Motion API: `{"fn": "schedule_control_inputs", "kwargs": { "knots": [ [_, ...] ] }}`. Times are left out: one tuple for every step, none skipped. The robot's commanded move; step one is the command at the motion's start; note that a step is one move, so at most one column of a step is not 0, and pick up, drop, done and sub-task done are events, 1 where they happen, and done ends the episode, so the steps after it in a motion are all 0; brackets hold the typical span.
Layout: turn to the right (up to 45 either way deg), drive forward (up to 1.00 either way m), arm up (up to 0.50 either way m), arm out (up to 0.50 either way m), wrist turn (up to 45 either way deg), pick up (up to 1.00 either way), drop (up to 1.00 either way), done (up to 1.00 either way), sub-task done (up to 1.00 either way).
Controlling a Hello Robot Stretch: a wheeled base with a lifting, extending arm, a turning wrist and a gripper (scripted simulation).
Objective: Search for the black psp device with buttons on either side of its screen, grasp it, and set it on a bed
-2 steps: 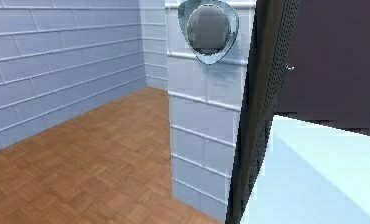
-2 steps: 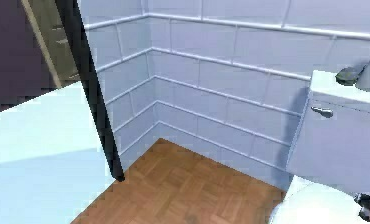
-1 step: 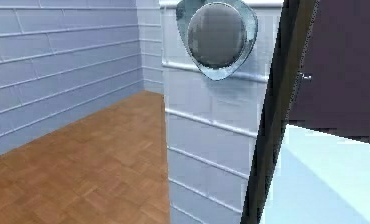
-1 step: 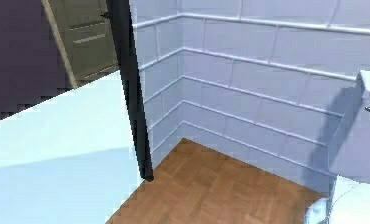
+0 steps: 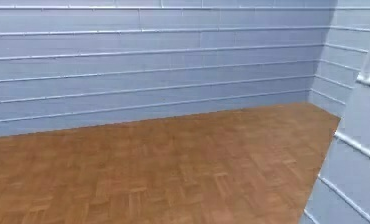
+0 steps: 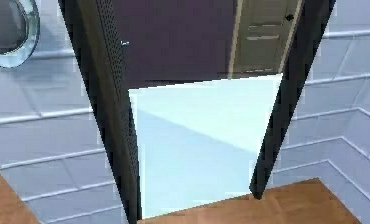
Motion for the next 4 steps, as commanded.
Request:
{"fn": "schedule_control_inputs", "kwargs": {
  "knots": [
    [-45.0, 0.0, 0.0, 0.0, 0.0, 0.0, 0.0, 0.0, 0.0],
    [-45.0, 0.0, 0.0, 0.0, 0.0, 0.0, 0.0, 0.0, 0.0],
    [-3.0, 0.0, 0.0, 0.0, 0.0, 0.0, 0.0, 0.0, 0.0],
    [-9.0, 0.0, 0.0, 0.0, 0.0, 0.0, 0.0, 0.0, 0.0]
  ]
}}
